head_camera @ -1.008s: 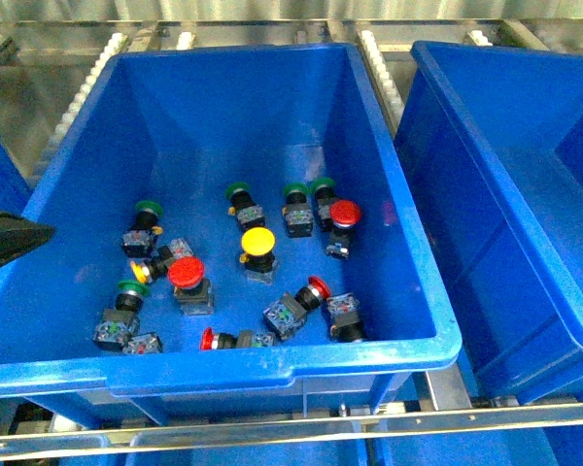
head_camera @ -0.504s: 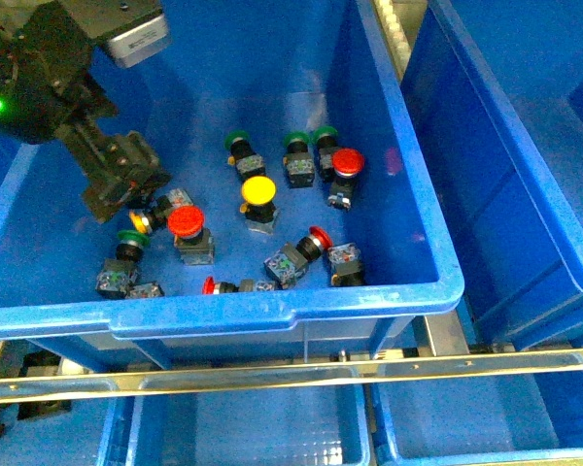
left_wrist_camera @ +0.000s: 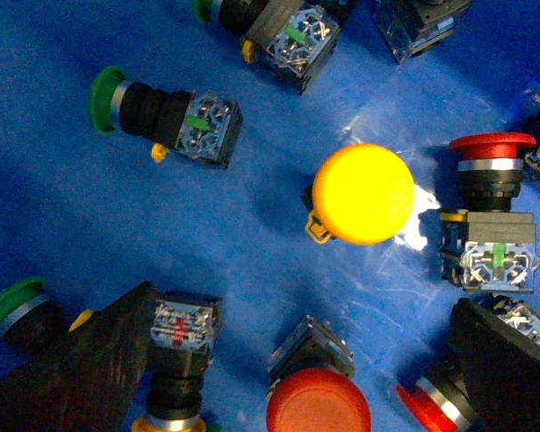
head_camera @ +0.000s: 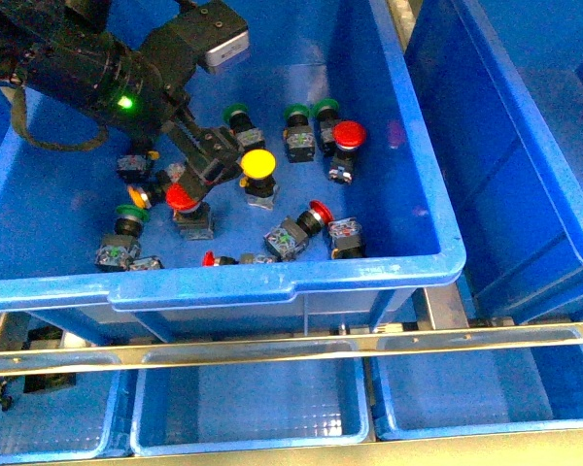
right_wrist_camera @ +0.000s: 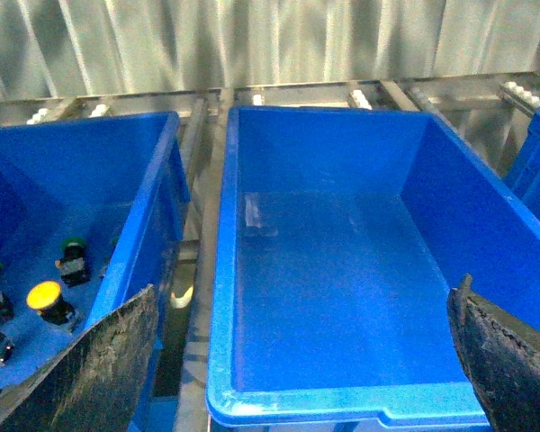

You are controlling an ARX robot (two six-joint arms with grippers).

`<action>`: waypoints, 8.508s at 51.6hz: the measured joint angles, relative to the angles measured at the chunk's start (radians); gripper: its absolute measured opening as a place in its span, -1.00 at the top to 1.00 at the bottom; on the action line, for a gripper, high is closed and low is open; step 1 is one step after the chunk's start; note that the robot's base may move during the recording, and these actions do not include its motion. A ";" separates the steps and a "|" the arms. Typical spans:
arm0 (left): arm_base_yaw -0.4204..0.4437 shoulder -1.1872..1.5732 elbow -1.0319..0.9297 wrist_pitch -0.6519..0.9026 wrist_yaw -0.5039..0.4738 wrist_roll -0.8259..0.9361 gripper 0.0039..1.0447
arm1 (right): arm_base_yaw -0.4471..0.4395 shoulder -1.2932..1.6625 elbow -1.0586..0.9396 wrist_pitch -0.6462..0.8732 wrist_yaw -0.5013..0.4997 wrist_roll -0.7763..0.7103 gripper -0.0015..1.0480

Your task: Pick red and yellow buttons and place in box

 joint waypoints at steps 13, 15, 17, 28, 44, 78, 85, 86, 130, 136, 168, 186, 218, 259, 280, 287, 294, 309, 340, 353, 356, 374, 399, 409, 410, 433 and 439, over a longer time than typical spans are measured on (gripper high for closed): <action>-0.028 0.064 0.047 -0.013 0.018 -0.011 -0.85 | 0.000 0.000 0.000 0.000 0.000 0.000 -0.86; -0.030 0.071 0.050 -0.013 0.017 -0.012 -0.85 | 0.000 0.000 0.000 0.000 0.000 0.000 -0.86; -0.032 0.079 0.055 -0.014 0.017 -0.013 -0.85 | 0.000 0.000 0.000 0.000 0.000 0.000 -0.86; -0.038 0.118 0.097 -0.017 0.018 -0.013 -0.85 | 0.000 0.000 0.000 0.000 0.000 0.000 -0.86; -0.050 0.159 0.135 -0.017 0.032 -0.020 -0.85 | 0.000 0.000 0.000 0.000 0.000 0.000 -0.86; -0.072 0.193 0.168 -0.013 0.035 -0.049 0.17 | 0.000 0.000 0.000 0.000 0.000 0.000 -0.86; -0.070 0.193 0.168 -0.011 0.034 -0.050 0.32 | 0.000 0.000 0.000 0.000 0.000 0.000 -0.86; -0.069 0.193 0.168 -0.011 0.034 -0.050 0.32 | 0.000 0.000 0.000 0.000 0.000 0.000 -0.86; 0.050 -0.209 -0.173 -0.039 0.245 -0.747 0.34 | 0.000 0.000 0.000 0.000 0.000 0.000 -0.86; 0.056 -0.247 -0.196 -0.066 0.285 -0.874 0.34 | 0.000 0.000 0.000 0.000 0.000 0.000 -0.86; -0.026 -0.520 -0.392 0.105 0.486 -1.531 0.34 | 0.000 0.000 0.000 0.000 0.000 0.000 -0.86; -0.137 -0.546 -0.446 0.160 0.560 -1.542 0.34 | 0.000 0.000 0.000 0.000 0.000 0.000 -0.86; -0.305 -0.279 -0.176 0.279 0.424 -1.717 0.34 | 0.000 0.000 0.000 0.000 0.000 0.000 -0.86; -0.345 -0.196 -0.063 0.248 0.375 -1.742 0.34 | -0.029 0.475 0.201 -0.179 0.049 -0.366 -0.86; -0.344 -0.195 -0.063 0.255 0.371 -1.742 0.34 | 0.206 0.745 0.220 0.063 0.011 -0.480 -0.86; -0.343 -0.195 -0.063 0.256 0.371 -1.742 0.34 | 0.237 0.860 0.229 0.166 -0.045 -0.546 -0.86; -0.341 -0.195 -0.063 0.256 0.371 -1.740 0.34 | 0.235 0.959 0.246 0.217 -0.088 -0.637 -0.86; -0.341 -0.195 -0.064 0.250 0.370 -1.730 0.34 | 0.152 1.149 0.311 0.250 -0.167 -0.888 -0.86; -0.343 -0.195 -0.083 0.251 0.364 -1.727 0.34 | 0.066 1.282 0.458 0.222 -0.167 -1.040 -0.86; -0.345 -0.195 -0.083 0.251 0.354 -1.726 0.34 | 0.096 1.319 0.526 0.180 -0.150 -1.036 -0.86; -0.345 -0.195 -0.083 0.251 0.354 -1.727 0.34 | 0.111 1.320 0.539 0.158 -0.144 -1.024 -0.86; -0.344 -0.180 -0.072 0.250 0.349 -1.719 0.34 | 0.214 1.354 0.598 0.084 -0.103 -0.937 -0.86; -0.336 -0.168 -0.063 0.244 0.348 -1.710 0.34 | 0.216 1.376 0.641 0.069 -0.089 -0.934 -0.86; -0.334 -0.168 -0.061 0.242 0.348 -1.709 0.34 | 0.215 1.381 0.652 0.068 -0.085 -0.935 -0.86; -0.333 -0.168 -0.061 0.242 0.348 -1.709 0.34 | 0.215 1.381 0.652 0.068 -0.085 -0.935 -0.86; -0.332 -0.167 -0.052 0.237 0.346 -1.709 0.34 | 0.215 1.383 0.654 0.058 -0.090 -0.920 -0.11; -0.332 -0.167 -0.047 0.237 0.344 -1.709 0.34 | 0.216 1.383 0.654 0.061 -0.093 -0.910 0.30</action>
